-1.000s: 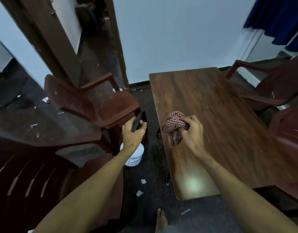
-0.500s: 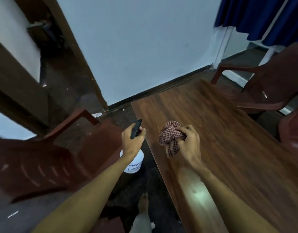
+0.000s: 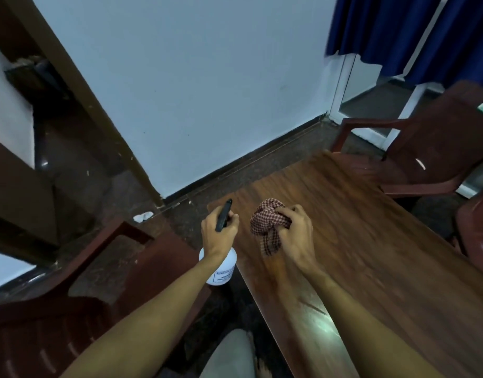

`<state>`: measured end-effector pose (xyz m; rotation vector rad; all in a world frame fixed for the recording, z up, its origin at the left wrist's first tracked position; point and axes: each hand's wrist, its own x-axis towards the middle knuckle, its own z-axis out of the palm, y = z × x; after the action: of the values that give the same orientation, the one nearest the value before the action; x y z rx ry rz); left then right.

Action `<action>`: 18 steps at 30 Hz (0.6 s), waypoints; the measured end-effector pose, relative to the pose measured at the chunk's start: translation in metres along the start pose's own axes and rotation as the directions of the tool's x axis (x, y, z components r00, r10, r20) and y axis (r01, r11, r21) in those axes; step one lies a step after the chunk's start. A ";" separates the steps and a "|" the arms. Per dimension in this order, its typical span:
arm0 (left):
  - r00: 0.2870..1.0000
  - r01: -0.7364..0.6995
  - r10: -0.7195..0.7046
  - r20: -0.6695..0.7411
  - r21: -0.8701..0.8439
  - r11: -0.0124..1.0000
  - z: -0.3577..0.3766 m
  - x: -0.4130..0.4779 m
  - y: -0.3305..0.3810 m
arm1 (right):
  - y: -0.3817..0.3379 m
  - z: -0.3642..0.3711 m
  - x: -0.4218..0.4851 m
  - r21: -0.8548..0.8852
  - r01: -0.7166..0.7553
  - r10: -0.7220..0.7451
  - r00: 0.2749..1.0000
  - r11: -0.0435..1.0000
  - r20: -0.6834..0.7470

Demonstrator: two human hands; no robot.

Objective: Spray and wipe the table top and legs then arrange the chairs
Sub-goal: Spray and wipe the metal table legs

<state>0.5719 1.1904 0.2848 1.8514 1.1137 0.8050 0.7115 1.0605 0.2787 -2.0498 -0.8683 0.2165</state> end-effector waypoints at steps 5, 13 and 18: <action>1.000 0.017 -0.017 -0.005 -0.032 0.999 0.002 0.025 0.014 | -0.007 0.004 0.016 0.002 0.014 -0.014 1.000 1.000 -0.016; 1.000 -0.005 0.006 0.017 -0.044 0.999 0.004 0.069 0.016 | -0.009 0.021 0.052 -0.037 -0.044 0.043 0.999 0.998 -0.025; 0.999 -0.010 0.012 0.035 -0.056 0.998 0.012 0.109 0.015 | -0.013 0.033 0.085 -0.057 -0.082 0.079 0.995 0.995 -0.054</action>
<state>0.6317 1.2813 0.3040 1.8203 1.0494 0.7984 0.7529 1.1427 0.2830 -2.1387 -0.7692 0.1834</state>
